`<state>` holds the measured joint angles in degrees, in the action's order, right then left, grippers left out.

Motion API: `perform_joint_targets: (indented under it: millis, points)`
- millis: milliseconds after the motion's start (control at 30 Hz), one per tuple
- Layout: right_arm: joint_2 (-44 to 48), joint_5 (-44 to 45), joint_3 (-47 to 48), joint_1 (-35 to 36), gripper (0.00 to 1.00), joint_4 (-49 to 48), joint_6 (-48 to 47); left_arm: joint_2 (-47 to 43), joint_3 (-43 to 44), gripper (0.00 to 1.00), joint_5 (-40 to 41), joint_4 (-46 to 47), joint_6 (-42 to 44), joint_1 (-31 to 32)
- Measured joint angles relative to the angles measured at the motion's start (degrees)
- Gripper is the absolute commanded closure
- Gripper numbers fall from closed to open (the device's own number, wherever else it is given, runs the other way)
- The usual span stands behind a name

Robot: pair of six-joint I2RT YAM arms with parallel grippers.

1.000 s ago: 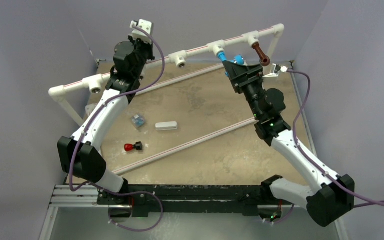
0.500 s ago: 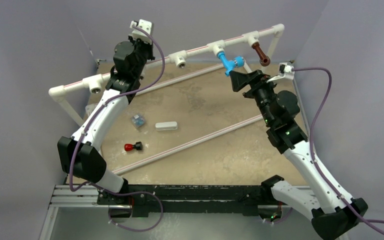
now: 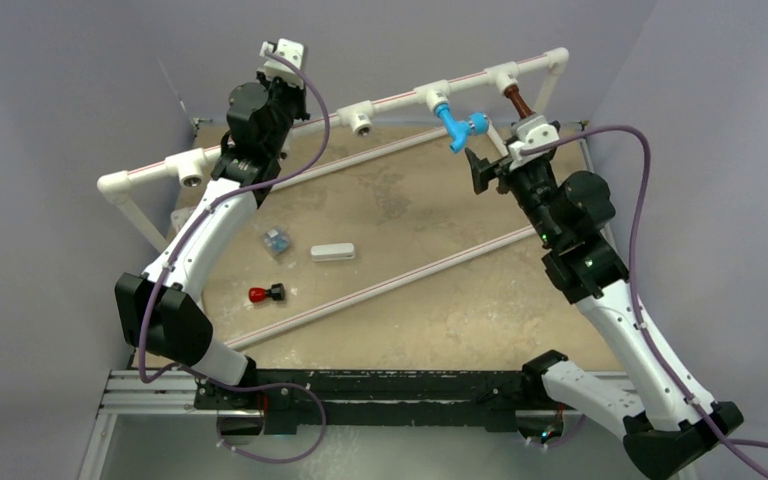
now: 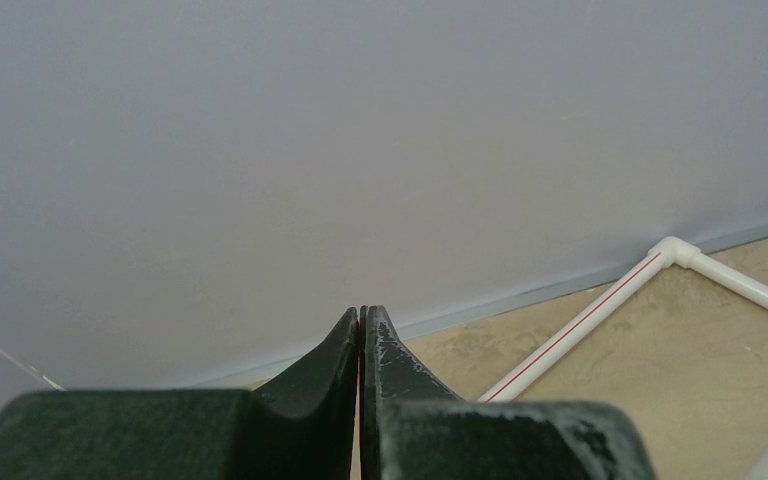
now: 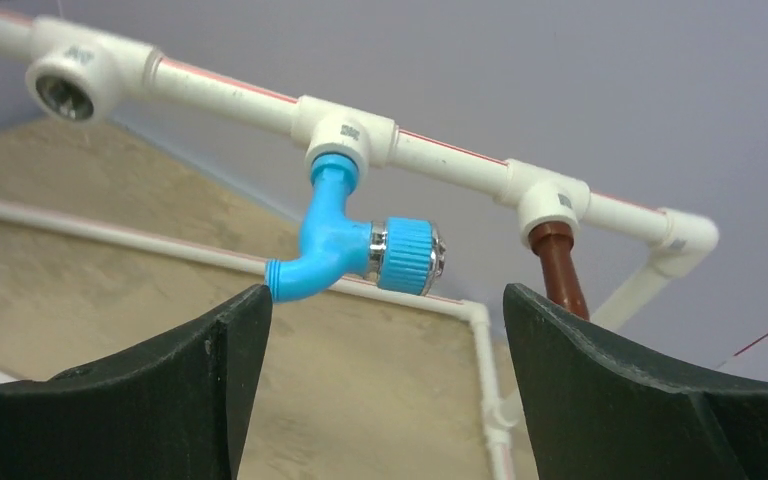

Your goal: Install the water faucets

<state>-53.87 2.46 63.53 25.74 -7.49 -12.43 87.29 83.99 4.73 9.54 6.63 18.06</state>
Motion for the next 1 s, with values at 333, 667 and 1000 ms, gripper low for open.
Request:
perform_joint_targets:
  millis: [333,667,1000]
  points:
    - [-0.11,0.85,-1.9,10.47,0.1,-0.46,-31.17,0.0,0.0,1.0,0.0,0.02,0.0,0.0]
    - [-1.05,10.47,-17.22,13.09,0.08,-17.75,-60.92,0.0,0.0,1.0,0.0,0.02,0.0,0.0]
    - [-9.73,13.14,-19.08,13.38,0.11,-37.77,-77.94,0.04,0.0,1.0,0.0,0.02,0.0,0.0]
